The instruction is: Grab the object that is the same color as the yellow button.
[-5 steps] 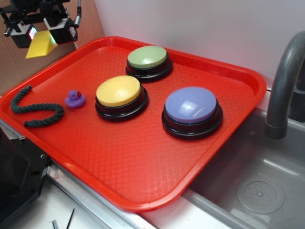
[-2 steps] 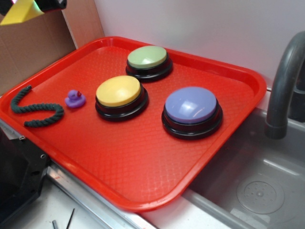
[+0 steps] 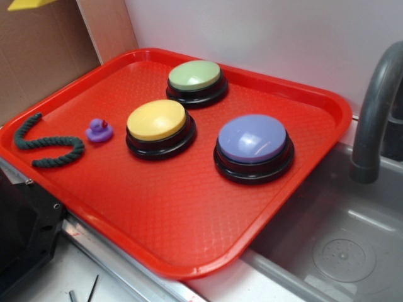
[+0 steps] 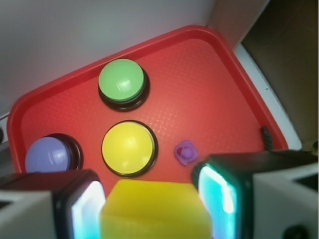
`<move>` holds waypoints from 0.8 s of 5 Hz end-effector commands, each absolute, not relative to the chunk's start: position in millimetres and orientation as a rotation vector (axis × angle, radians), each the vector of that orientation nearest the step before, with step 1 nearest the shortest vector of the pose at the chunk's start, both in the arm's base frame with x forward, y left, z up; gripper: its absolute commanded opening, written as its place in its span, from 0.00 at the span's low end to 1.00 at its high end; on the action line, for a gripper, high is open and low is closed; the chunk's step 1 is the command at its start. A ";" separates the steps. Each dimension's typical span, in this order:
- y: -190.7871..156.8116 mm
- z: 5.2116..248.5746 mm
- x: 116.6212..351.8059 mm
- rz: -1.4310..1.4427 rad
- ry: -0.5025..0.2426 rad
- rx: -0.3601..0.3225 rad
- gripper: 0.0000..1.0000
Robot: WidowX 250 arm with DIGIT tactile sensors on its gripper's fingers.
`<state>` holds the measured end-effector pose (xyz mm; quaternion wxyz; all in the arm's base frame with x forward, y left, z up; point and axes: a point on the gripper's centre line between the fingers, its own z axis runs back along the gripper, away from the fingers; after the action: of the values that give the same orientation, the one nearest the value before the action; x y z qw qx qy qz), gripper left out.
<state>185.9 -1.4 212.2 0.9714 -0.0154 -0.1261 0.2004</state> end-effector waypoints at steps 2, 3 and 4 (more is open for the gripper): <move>-40.4 227.1 168.4 0.271 -0.175 -0.130 0.00; -50.6 226.1 165.7 0.262 -0.154 -0.122 0.00; -54.3 224.7 162.8 0.260 -0.148 -0.118 0.00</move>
<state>165.7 -69.6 209.2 0.9885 -0.0504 -0.0572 0.1304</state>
